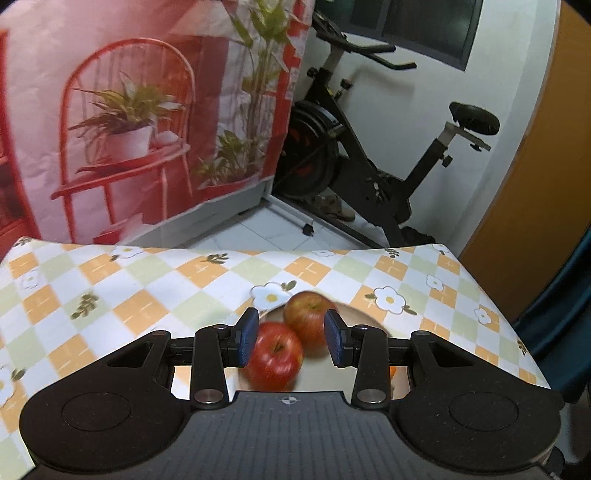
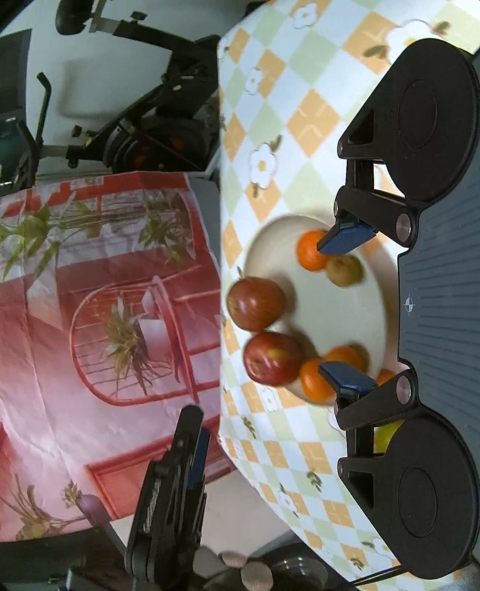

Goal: Organize fruits
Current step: 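Open both grippers and withdraw them from the dark red apple, then grasp a green apple with the left gripper while the right gripper grasps another green apple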

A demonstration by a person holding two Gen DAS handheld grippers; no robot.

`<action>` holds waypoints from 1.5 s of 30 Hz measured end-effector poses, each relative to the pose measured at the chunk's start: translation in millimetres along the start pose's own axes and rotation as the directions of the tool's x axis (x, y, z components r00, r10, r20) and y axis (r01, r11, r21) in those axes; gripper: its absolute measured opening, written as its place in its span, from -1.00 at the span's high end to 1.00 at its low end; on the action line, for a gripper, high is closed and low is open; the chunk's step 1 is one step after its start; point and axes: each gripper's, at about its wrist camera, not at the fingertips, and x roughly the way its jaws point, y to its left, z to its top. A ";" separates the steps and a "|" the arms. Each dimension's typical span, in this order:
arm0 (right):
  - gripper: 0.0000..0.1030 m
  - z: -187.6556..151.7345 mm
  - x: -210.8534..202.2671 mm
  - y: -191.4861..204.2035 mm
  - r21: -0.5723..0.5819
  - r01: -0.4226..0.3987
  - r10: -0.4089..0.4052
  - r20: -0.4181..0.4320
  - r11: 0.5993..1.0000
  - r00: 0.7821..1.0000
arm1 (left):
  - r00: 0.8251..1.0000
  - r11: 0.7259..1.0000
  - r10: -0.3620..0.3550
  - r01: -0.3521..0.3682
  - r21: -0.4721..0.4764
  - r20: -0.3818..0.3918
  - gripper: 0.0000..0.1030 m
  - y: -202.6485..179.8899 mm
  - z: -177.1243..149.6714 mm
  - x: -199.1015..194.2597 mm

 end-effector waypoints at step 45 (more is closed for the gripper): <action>0.14 -45.7 20.2 71.1 -0.063 -0.191 0.161 -0.319 0.980 0.934 | 0.995 0.995 0.005 -0.016 -0.098 -0.103 0.20 33.1 -89.7 -30.1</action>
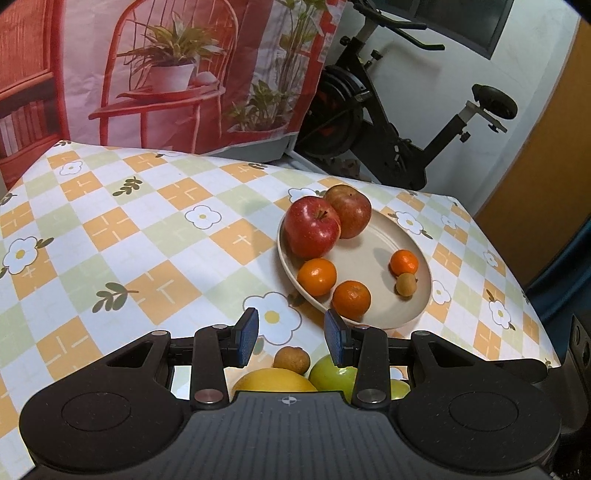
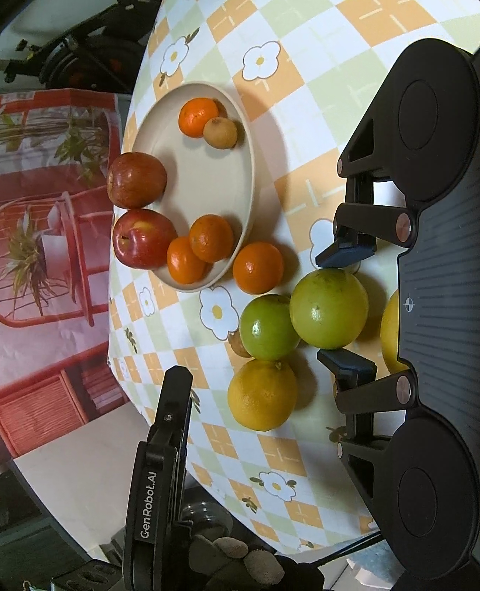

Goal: Organize fruits
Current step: 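Grasp a green apple with the left gripper while the right gripper grasps another green apple, then lift the green apples with both grippers and carry them toward the plate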

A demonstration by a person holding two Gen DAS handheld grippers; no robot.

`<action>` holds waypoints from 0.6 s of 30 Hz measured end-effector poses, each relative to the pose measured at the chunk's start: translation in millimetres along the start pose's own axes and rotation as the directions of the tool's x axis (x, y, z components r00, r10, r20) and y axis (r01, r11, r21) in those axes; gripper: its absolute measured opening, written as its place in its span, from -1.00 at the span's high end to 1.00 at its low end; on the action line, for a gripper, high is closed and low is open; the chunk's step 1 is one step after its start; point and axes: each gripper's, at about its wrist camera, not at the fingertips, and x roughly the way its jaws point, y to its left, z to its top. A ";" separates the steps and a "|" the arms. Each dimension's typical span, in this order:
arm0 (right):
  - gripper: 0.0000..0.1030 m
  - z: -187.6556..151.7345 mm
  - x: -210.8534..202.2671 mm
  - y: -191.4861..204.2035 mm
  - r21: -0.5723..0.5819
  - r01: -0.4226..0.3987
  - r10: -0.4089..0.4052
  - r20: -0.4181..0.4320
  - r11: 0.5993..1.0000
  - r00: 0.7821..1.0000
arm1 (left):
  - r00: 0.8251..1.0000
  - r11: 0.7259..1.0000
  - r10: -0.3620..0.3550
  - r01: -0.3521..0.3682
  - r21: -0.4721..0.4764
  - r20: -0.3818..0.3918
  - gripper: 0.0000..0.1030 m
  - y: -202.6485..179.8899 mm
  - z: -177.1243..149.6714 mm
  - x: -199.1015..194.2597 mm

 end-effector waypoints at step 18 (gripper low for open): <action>0.15 -9.2 -29.4 -37.4 0.081 0.060 -0.068 0.100 0.995 0.993 | 0.995 0.962 -0.012 0.040 0.270 -0.102 0.19 -42.0 -13.5 21.1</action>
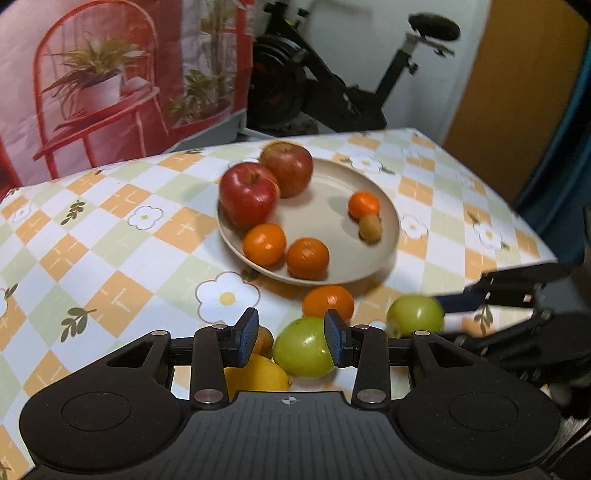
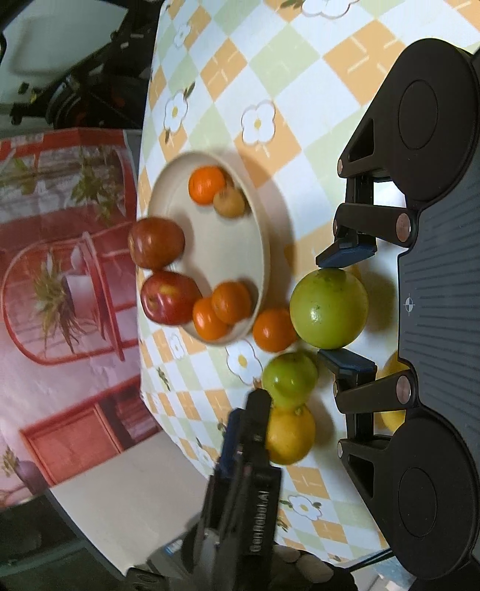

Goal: Organize fruits
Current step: 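Lift the green apples with both grippers and carry them toward the plate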

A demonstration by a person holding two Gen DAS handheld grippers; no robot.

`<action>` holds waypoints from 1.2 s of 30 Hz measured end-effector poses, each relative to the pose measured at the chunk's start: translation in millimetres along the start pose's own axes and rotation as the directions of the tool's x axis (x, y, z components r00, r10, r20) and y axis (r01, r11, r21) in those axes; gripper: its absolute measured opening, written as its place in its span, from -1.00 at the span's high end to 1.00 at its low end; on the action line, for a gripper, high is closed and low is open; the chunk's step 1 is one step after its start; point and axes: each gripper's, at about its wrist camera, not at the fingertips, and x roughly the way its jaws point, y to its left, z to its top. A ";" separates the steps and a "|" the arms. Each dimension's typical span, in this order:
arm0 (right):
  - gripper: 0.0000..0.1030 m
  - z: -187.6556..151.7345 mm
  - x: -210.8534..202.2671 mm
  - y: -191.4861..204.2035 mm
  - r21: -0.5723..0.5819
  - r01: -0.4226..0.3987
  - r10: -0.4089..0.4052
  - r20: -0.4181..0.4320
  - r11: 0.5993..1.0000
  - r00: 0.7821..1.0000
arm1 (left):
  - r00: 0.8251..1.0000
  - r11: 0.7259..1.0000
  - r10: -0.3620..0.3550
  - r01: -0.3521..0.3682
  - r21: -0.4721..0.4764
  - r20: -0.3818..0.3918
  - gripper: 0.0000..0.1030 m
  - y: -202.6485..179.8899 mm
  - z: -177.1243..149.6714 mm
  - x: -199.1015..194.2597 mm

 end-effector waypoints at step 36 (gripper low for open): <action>0.15 -9.5 -25.0 -27.8 0.072 0.035 -0.040 0.066 0.997 0.997 | 0.983 0.987 -0.049 0.075 0.140 -0.180 0.03 -23.6 -5.5 23.5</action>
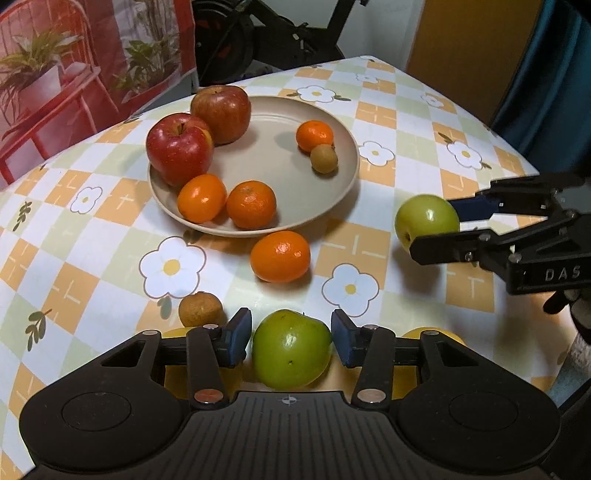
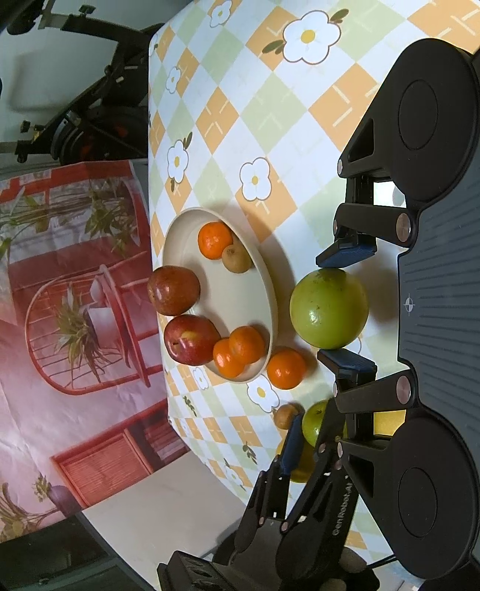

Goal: Organize fruits
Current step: 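Lift the green apples with both grippers and carry them toward the plate, then lower the green apple onto the plate with the left gripper while the right gripper sets its green apple there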

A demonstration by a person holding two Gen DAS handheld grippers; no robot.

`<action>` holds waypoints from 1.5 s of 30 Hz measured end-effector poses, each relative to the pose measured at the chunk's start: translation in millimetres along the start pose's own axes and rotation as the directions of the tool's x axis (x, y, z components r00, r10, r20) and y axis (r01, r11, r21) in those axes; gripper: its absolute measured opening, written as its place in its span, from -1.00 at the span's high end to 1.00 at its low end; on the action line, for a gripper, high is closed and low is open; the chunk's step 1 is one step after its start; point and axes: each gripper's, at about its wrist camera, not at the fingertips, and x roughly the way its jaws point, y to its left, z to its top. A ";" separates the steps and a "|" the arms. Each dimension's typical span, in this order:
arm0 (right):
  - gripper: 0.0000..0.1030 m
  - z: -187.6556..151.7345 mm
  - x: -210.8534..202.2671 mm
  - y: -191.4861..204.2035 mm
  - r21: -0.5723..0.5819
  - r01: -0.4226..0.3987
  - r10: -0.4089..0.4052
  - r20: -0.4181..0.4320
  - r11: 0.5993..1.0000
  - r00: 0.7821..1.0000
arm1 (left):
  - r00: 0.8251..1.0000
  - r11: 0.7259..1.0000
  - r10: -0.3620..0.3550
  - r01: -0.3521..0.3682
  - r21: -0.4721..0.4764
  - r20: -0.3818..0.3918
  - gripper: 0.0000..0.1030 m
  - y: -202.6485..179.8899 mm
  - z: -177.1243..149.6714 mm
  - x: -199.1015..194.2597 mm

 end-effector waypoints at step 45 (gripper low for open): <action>0.15 47.4 -29.9 -4.5 -0.034 0.041 -0.037 0.115 0.999 0.993 | 0.975 0.992 0.031 -0.002 -0.129 0.221 0.09 21.2 31.3 -59.2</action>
